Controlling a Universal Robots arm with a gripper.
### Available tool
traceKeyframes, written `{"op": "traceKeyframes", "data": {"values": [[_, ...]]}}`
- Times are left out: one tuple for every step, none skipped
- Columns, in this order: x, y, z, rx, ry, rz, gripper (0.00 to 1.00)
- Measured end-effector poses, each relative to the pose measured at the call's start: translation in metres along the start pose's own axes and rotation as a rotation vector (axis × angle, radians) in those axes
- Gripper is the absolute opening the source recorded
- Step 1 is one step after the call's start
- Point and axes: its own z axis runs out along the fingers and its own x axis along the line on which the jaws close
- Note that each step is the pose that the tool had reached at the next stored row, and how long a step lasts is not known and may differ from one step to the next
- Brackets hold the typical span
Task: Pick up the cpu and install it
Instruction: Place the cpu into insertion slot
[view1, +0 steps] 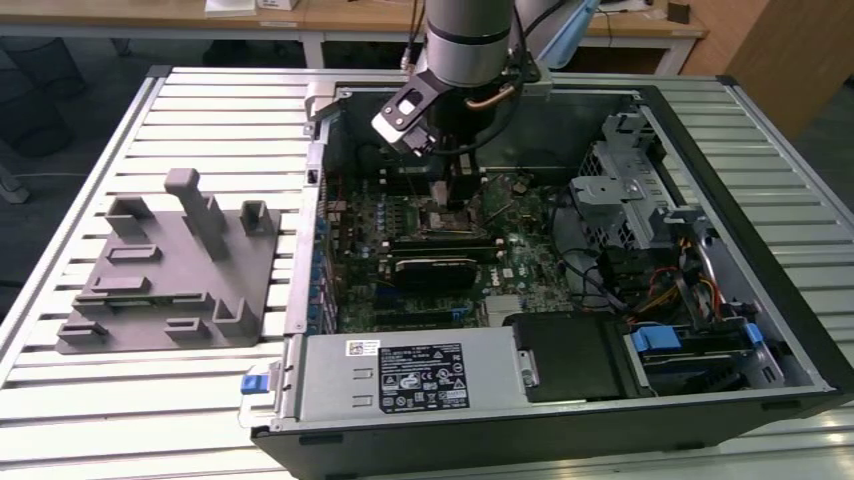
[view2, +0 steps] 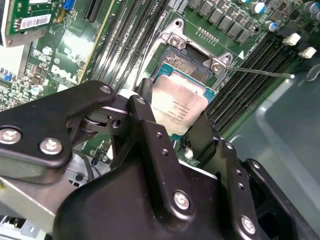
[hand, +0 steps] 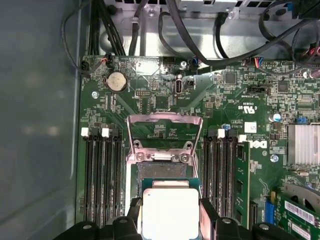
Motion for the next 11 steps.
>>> {"op": "traceKeyframes", "data": {"values": [[0.0001, 0.0000, 0.0018, -0.0001, -0.0006, 0.000, 0.54], [0.0002, 0.0001, 0.0035, -0.0001, -0.0026, 0.000, 0.54], [0.0004, 0.0001, 0.0048, 0.0000, -0.0065, 0.000, 0.54], [0.0006, 0.0001, 0.0059, -0.0001, -0.0115, 0.000, 0.54], [0.0009, 0.0000, 0.0072, -0.0002, -0.0163, 0.000, 0.54], [0.0011, 0.0000, 0.0090, -0.0002, -0.0176, -0.001, 0.54], [0.0011, 0.0000, 0.0104, -0.0004, -0.0177, -0.001, 0.54], [0.0011, -0.0001, 0.0119, -0.0012, -0.0177, -0.001, 0.54], [0.0011, -0.0001, 0.0133, -0.0025, -0.0176, 0.000, 0.54], [0.0011, -0.0002, 0.0145, -0.0043, -0.0177, 0.000, 0.54], [0.0011, -0.0003, 0.0158, -0.0066, -0.0177, 0.000, 0.54]]}}
